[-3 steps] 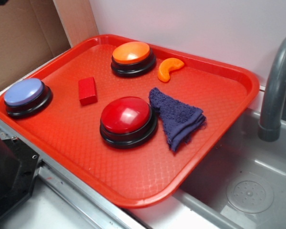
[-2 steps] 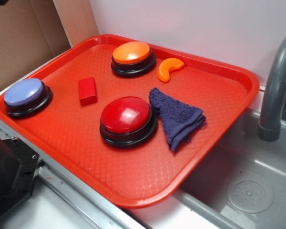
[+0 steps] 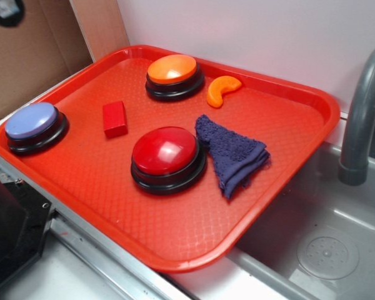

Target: Push the purple button.

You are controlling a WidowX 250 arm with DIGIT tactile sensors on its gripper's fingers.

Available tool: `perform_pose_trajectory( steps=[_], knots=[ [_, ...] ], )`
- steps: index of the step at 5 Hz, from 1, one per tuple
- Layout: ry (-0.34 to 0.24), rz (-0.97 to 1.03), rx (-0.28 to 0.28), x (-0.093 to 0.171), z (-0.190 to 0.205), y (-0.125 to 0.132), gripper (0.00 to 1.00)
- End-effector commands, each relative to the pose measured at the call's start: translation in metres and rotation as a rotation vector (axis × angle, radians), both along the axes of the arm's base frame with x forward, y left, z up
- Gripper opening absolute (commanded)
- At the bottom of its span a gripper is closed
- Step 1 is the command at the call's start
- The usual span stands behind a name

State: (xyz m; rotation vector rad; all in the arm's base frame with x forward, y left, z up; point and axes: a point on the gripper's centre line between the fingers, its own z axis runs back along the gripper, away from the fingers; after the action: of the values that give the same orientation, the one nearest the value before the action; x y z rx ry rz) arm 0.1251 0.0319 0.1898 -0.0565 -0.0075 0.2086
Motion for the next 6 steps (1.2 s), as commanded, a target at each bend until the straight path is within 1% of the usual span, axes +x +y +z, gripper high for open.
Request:
perform_pose_trajectory(
  steps=[1,2,3,4,5,6],
  knots=[
    [-0.022,0.122,0.020,-0.012,-0.043,0.054,1.00],
    [-0.013,0.050,0.027,0.007,-0.072,0.060,1.00],
    [0.024,0.008,0.070,0.032,-0.093,0.081,1.00],
    [0.034,-0.022,0.093,0.041,-0.115,0.098,1.00],
    [0.043,-0.082,0.086,0.045,-0.134,0.107,1.00],
    [0.020,-0.127,0.083,0.035,-0.145,0.115,1.00]
  ],
)
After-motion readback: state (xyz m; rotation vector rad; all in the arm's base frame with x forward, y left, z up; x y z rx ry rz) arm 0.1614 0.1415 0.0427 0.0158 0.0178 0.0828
